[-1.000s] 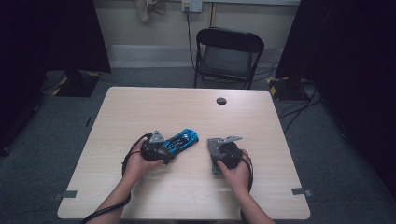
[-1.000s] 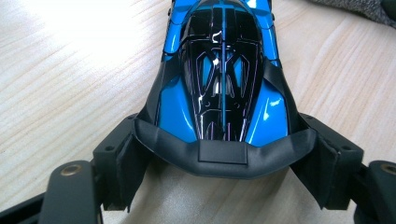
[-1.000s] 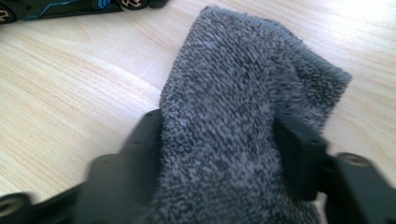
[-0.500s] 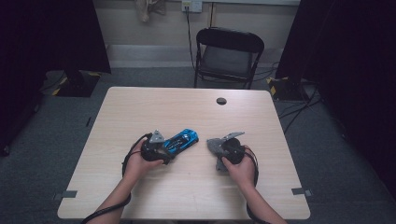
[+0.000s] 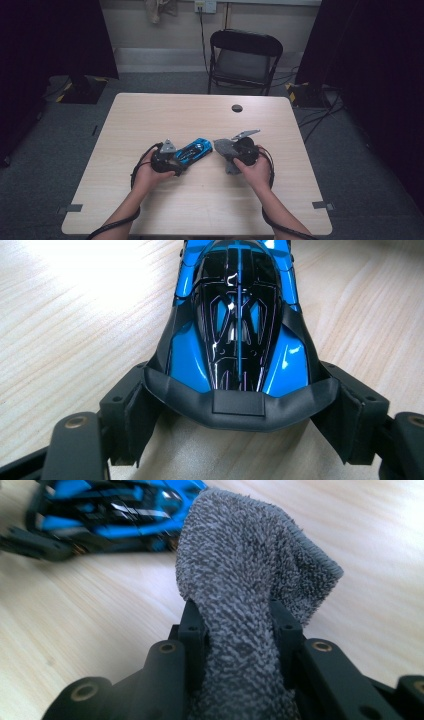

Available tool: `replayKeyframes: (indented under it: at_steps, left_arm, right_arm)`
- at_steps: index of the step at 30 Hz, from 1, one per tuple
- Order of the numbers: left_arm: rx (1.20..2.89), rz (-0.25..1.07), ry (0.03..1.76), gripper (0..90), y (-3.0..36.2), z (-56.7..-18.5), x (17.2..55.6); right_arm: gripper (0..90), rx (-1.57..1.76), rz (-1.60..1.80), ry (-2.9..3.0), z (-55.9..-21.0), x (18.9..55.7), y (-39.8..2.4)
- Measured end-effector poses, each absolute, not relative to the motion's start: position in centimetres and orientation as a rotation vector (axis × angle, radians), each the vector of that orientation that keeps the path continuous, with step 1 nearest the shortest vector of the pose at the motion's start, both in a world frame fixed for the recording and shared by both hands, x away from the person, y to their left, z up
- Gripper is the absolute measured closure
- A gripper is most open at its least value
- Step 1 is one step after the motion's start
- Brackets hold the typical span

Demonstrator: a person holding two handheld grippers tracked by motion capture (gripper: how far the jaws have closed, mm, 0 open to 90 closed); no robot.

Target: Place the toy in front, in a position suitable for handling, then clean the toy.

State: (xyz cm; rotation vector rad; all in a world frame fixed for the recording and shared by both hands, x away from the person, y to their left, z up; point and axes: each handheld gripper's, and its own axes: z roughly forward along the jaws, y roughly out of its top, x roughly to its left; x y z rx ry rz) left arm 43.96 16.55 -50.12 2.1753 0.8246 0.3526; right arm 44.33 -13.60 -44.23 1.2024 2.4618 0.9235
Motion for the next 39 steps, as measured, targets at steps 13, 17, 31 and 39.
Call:
replayKeyframes:
  at_steps: [13,17,31,39]
  left_arm:
    - [2.175,0.353,0.822,24.5,16.6,-50.1,44.0]
    - [2.176,0.353,0.822,24.5,16.6,-50.1,44.0]
    - [2.176,0.356,0.821,24.5,16.6,-50.1,44.0]
    - [2.169,0.358,0.825,24.5,16.5,-50.1,43.9]
  right_arm:
    - [67.0,1.126,1.034,2.509,-42.2,46.1,-9.3]
    - [67.0,1.096,1.032,2.524,-41.9,46.2,-8.3]
    - [66.9,1.043,1.114,2.569,-41.8,46.7,-5.3]
    - [66.8,0.989,1.128,2.614,-42.5,46.5,-3.0]
